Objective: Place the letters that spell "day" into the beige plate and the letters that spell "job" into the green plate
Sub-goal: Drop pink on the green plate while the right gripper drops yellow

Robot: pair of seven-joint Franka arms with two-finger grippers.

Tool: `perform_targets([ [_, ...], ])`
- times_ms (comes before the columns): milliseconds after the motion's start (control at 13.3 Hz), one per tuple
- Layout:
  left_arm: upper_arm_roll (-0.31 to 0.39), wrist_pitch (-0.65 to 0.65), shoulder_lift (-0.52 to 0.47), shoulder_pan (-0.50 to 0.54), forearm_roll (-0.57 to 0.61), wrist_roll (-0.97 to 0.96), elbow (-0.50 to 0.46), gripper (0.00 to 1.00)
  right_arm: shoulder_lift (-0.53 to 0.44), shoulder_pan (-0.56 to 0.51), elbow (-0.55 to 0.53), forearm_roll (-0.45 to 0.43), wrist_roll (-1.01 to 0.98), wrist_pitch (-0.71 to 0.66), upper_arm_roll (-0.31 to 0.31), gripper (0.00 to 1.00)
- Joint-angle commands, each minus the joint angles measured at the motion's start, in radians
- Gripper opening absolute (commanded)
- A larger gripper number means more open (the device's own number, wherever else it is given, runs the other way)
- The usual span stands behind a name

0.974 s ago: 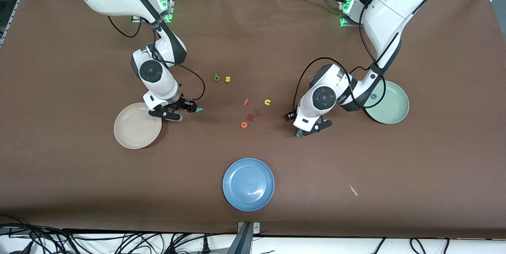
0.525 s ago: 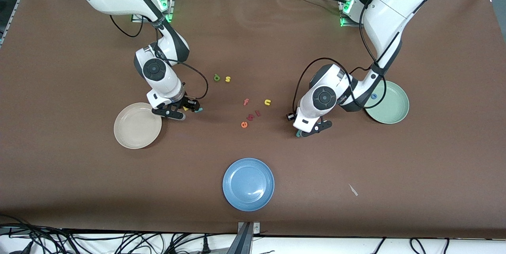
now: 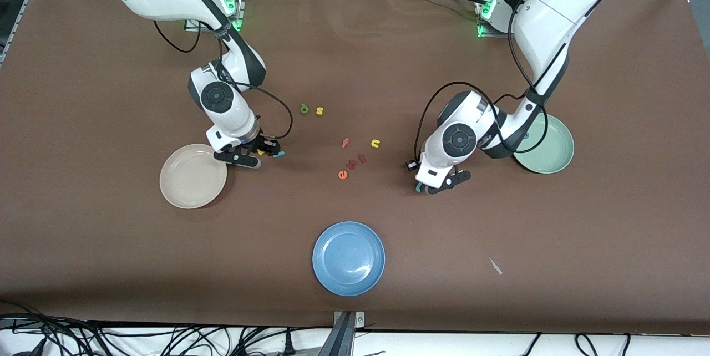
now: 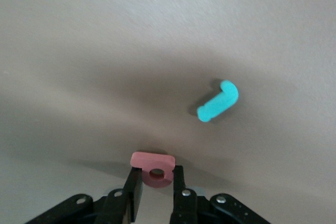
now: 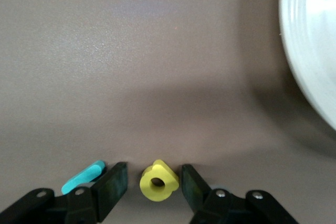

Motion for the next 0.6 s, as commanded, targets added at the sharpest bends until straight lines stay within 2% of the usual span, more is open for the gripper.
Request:
perform_targets([
  [0,-0.026,-0.156,-0.095,0.050,0.020,0.045,-0.007,0.00,0.006,-0.007,-0.017,-0.016,-0.026,0.011,0.007,0.30],
  [150,-0.078,-0.309,-0.159,0.156,-0.045,0.200,-0.007,0.00,0.006,-0.007,-0.020,-0.017,-0.037,0.009,0.007,0.15],
  [225,-0.087,-0.385,-0.191,0.202,-0.052,0.278,-0.008,0.00,0.005,-0.007,-0.020,-0.017,-0.037,0.009,0.007,0.12],
  [375,-0.089,-0.501,-0.236,0.283,-0.053,0.439,-0.016,0.00,-0.015,-0.008,-0.020,-0.016,-0.059,-0.005,0.005,0.11],
  [525,-0.083,-0.578,-0.250,0.360,-0.030,0.591,-0.028,0.00,-0.081,-0.039,-0.016,-0.016,-0.134,-0.107,0.001,0.11],
])
